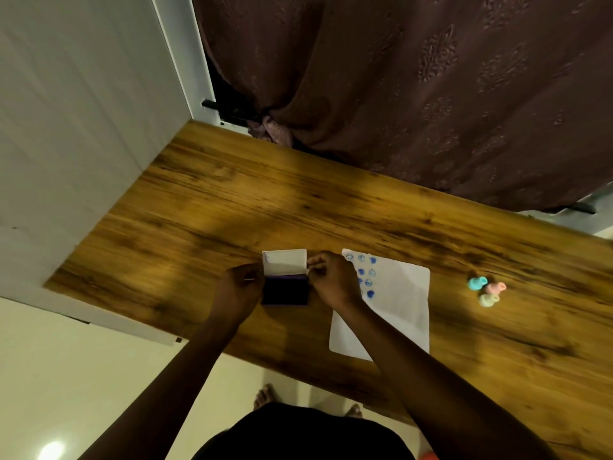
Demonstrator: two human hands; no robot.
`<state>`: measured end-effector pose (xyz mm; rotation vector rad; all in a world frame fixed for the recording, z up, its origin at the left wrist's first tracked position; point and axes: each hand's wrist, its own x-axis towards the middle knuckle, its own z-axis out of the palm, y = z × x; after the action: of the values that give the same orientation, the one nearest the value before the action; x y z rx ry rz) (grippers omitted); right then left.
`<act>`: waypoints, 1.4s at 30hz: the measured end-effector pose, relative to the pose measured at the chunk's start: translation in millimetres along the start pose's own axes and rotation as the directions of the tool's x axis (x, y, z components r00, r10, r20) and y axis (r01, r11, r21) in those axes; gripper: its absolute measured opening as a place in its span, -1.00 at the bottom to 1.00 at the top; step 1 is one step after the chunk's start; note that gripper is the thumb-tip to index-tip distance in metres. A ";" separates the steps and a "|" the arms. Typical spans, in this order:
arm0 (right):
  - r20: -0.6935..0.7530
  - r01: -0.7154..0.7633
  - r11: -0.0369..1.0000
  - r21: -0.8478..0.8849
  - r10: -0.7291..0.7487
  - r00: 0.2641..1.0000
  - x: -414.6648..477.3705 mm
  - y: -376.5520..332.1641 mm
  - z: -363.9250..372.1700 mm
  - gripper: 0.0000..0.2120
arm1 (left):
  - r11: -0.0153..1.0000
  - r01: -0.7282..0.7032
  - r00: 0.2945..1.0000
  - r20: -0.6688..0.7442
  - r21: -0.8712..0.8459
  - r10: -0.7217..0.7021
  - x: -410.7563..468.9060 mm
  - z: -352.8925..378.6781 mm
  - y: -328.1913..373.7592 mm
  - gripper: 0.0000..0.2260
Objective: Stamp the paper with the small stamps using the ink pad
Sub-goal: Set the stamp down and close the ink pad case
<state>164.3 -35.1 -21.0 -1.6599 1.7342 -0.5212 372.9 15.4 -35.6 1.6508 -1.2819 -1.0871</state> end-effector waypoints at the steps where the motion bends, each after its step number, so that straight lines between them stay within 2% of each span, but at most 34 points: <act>1: -0.007 0.001 1.000 0.007 -0.001 1.000 -2.4 0.6 -0.3 -0.86 | 1.000 -0.001 1.000 -0.003 0.011 0.001 0.6 0.6 -1.8 -0.76; 7: -0.014 0.016 0.998 0.055 -0.016 1.000 -13.4 2.8 -1.9 -0.72 | 0.996 -0.017 1.000 -0.001 0.084 0.017 2.5 2.9 -5.4 -0.73; 11: -0.017 -0.007 0.997 0.078 0.008 1.000 -20.5 5.1 -1.8 -0.81 | 0.999 -0.011 0.999 -0.042 0.053 0.013 0.1 3.2 -6.9 -0.76; 15: -0.026 -0.033 0.983 0.183 0.039 0.999 -29.8 6.3 -0.3 -0.83 | 0.997 0.040 0.996 -0.077 -0.060 -0.044 -9.4 3.8 -7.3 -0.80; 20: -0.037 -0.075 0.958 0.278 0.089 0.995 -44.6 7.8 5.2 -0.86 | 0.964 0.161 0.968 -0.156 -0.213 -0.196 -15.5 7.8 -3.1 -0.82; 23: -0.026 -0.088 0.956 0.279 0.099 0.995 -50.7 8.9 8.3 -0.78 | 0.990 0.099 0.981 -0.156 -0.098 -0.113 -19.2 9.0 -0.1 -0.83; 25: -0.014 -0.102 0.957 0.273 0.110 0.994 -53.6 10.2 10.8 -0.78 | 0.998 0.061 0.990 -0.131 0.011 -0.059 -21.3 8.4 0.5 -0.92; 26: -0.012 -0.106 0.958 0.268 0.113 0.994 -55.3 10.1 11.5 -0.79 | 0.997 0.058 0.992 -0.119 0.046 -0.052 -22.1 7.8 0.2 -0.89; 29: -0.025 -0.096 0.968 0.231 0.105 0.994 -59.1 8.2 13.0 -0.75 | 0.994 0.064 0.993 -0.101 0.088 -0.055 -23.0 5.8 -0.5 -0.76; 42: -0.096 -0.063 0.989 0.135 0.076 0.993 -67.8 2.6 15.3 -0.72 | 0.981 0.075 0.991 -0.119 0.177 -0.054 -28.9 5.7 0.9 -0.79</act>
<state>170.7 34.2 -20.4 -1.4985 1.7826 -0.6814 363.5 43.1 -31.8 1.8740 -1.2913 -0.9216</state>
